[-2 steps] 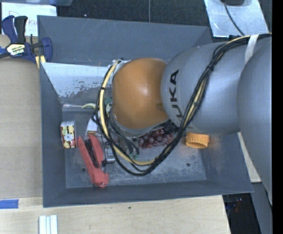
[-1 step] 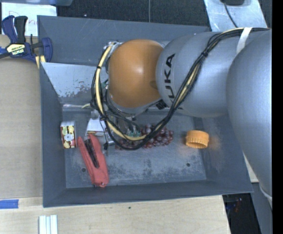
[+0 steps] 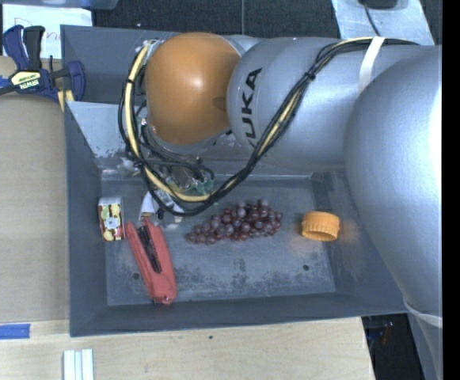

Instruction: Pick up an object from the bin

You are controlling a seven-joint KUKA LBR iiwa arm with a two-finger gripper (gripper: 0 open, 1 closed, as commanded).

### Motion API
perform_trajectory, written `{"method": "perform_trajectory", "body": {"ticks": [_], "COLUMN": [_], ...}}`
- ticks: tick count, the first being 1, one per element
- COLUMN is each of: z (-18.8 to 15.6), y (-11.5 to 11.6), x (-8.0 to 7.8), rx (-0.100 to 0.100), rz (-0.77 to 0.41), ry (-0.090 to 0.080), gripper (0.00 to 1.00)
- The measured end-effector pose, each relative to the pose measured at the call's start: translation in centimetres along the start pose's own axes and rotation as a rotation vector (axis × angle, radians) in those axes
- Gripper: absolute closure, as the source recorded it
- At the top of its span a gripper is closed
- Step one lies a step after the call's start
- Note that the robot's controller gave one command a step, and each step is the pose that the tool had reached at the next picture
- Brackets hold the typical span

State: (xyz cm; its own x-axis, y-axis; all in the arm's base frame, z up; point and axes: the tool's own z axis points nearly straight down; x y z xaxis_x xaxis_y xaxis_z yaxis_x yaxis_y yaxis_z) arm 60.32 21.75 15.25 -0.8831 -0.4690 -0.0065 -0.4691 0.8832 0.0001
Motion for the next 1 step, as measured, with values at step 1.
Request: {"method": "perform_trajectory", "body": {"ticks": [1], "z": [0.68], "y": [-0.43], "x": [-0.43], "rx": [0.001], "rz": [-0.115], "ry": [0.002], "gripper": [0.00]}}
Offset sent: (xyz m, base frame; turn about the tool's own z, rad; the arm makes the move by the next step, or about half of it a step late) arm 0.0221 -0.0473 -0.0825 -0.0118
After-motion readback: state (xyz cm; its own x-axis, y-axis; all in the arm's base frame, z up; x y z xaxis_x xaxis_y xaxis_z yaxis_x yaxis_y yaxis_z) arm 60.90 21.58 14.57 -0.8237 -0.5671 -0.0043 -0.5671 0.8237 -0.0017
